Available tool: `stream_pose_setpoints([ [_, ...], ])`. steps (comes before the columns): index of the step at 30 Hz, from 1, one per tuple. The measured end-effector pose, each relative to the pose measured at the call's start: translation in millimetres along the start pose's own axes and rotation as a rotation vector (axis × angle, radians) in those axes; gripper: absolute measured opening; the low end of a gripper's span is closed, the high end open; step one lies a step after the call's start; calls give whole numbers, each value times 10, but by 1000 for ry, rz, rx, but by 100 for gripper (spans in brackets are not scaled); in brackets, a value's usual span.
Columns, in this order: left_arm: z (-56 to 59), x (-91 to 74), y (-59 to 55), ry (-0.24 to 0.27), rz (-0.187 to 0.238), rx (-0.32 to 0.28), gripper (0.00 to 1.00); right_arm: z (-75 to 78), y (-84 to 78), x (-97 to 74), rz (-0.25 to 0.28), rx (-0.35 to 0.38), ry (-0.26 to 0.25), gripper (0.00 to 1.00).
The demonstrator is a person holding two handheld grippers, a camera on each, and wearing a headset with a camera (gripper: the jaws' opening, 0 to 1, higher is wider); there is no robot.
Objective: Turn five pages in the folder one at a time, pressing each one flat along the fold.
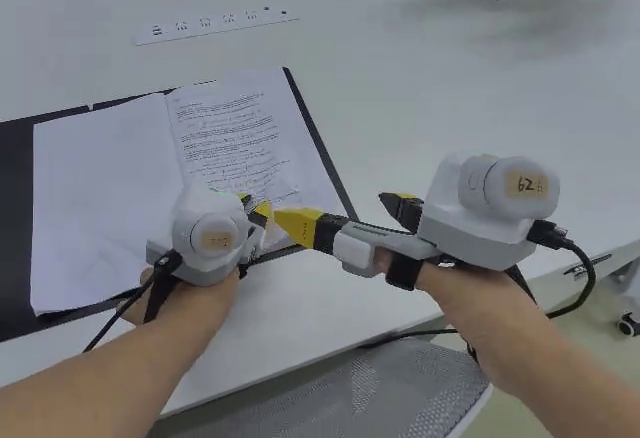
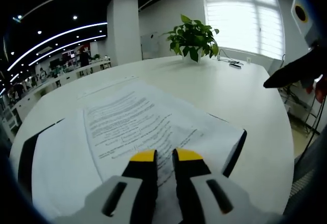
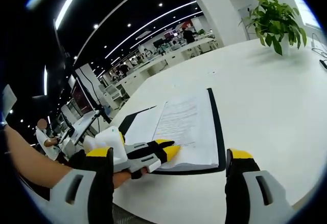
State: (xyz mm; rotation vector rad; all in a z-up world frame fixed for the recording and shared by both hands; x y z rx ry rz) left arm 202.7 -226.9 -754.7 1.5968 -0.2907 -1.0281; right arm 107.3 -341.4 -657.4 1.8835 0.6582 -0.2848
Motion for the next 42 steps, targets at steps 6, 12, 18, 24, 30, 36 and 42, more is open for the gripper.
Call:
stream_pose_setpoints([
  [6,45,5,1,-12,17,-52,3,-16,-25,75,-19,0,9,90],
  [12,32,11,-8,-28,24,-58,2,-50,-96,210,-56,153,41,78],
  [18,42,9,-12,-33,27,-64,2,-105,-289,356,-148,307,52,60],
  [24,40,8,-15,-36,28,-67,2,-83,-382,480,-172,383,34,45],
  [30,39,5,-20,-39,34,-72,2,-41,-414,559,-165,426,13,43],
  [36,35,8,-22,-41,38,-73,2,9,-403,619,-144,460,-4,42],
  [42,31,10,-23,-44,40,-70,2,125,-430,705,-132,474,-54,33],
])
Point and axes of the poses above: the centre of the closed fingertips' face, and the gripper's own axes: x roughly forward along the fingers, z roughly to its right, y roughly out of its top, the point moved 6 cm from there along -x, roughly backward along the fingers, and after that the axes turned 7 degrees about -y, right-handed, at the moved point
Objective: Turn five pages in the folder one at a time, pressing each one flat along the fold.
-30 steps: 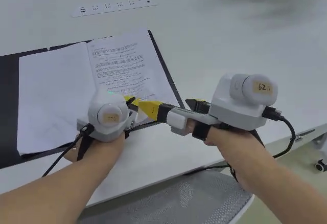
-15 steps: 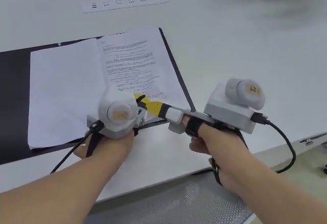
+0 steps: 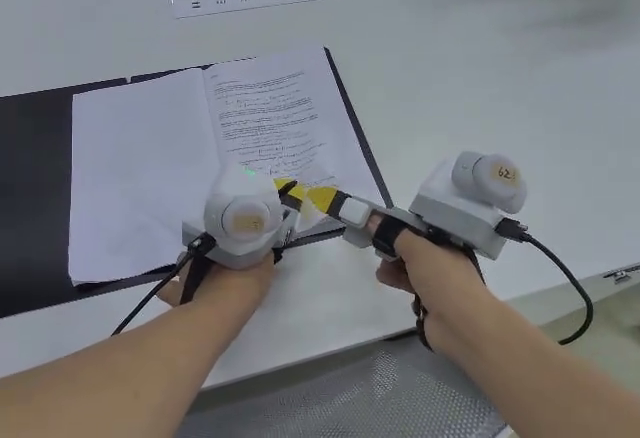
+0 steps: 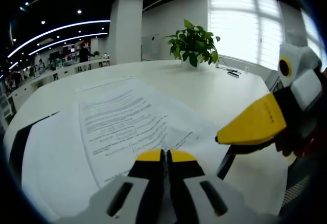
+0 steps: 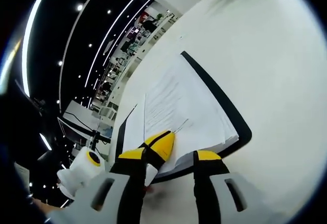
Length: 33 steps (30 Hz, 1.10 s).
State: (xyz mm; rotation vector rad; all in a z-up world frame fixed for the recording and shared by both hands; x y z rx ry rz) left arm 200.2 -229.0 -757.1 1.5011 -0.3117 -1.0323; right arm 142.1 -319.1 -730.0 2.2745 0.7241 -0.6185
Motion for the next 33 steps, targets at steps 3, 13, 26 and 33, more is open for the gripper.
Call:
stream_pose_setpoints([
  [3,-2,1,1,0,-2,2,2,56,36,24,21,3,-42,22],
  [13,9,-2,17,7,-15,-13,2,145,38,54,25,21,-89,0],
  [26,-20,-166,84,-8,-32,-228,18,6,46,-89,73,94,-21,0],
  [33,-49,-563,219,8,23,-188,18,-233,47,-238,99,76,50,0],
])
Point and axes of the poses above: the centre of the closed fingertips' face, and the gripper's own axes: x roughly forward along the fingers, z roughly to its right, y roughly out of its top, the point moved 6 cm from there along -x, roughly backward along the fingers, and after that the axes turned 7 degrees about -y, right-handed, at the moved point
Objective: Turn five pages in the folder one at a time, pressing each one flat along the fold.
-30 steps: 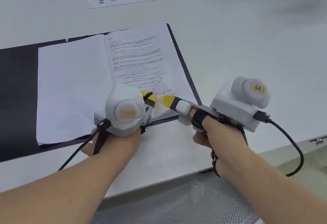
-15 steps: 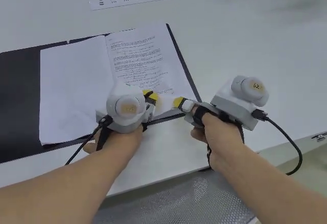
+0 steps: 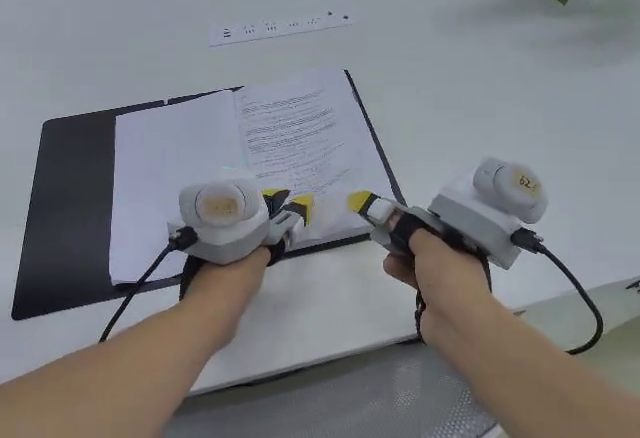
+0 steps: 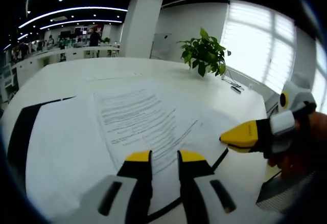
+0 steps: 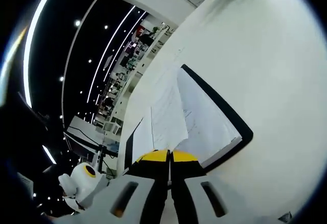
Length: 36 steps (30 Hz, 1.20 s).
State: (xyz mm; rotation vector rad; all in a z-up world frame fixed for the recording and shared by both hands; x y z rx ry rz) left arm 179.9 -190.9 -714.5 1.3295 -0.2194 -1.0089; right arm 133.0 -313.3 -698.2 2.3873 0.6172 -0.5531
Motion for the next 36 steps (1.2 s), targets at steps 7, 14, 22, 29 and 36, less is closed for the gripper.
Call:
stream_pose_setpoints([
  [7,-105,-422,245,11,72,76,19,-399,-69,-108,19,-47,82,0],
  [14,-434,-1059,460,110,164,113,20,-907,-190,-97,8,-177,183,0],
  [22,-779,-1647,462,206,216,94,20,-1235,-509,63,-44,-367,164,0],
  [29,-945,-1940,367,256,233,77,19,-1340,-790,219,-92,-456,135,0],
  [36,-1017,-2092,319,274,240,64,20,-1377,-1066,378,-145,-547,101,0],
])
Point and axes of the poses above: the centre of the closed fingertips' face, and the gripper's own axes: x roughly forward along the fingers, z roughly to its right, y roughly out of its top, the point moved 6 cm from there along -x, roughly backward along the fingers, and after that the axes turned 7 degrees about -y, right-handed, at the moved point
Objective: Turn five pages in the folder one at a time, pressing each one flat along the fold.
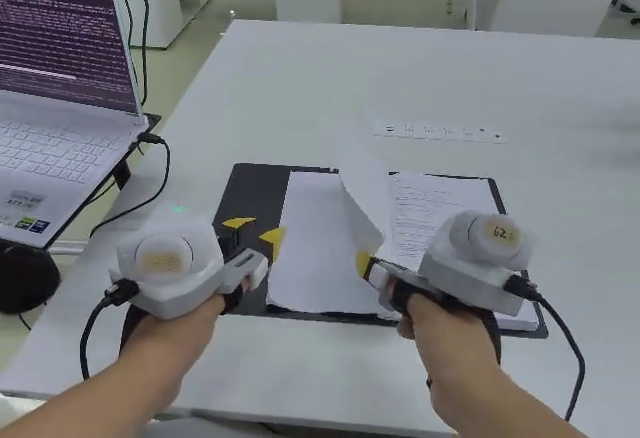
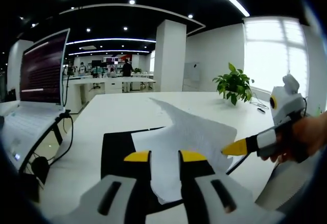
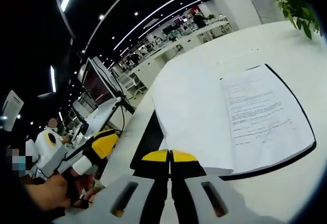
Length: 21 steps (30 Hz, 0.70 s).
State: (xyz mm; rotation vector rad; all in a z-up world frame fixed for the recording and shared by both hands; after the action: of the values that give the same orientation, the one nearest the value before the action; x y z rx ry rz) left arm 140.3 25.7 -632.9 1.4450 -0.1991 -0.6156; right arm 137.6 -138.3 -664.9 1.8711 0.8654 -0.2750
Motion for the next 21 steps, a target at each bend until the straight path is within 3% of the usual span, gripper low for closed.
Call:
stream_pose_setpoints([
  [8,-107,-90,-38,16,-7,-9,19,-102,-186,228,-71,-109,-29,0],
  [15,-146,-155,-81,20,-20,-26,19,-122,-396,479,-160,-311,-79,0],
  [21,-148,-173,-115,9,-38,-29,19,-155,-530,674,-199,-370,-108,0],
])
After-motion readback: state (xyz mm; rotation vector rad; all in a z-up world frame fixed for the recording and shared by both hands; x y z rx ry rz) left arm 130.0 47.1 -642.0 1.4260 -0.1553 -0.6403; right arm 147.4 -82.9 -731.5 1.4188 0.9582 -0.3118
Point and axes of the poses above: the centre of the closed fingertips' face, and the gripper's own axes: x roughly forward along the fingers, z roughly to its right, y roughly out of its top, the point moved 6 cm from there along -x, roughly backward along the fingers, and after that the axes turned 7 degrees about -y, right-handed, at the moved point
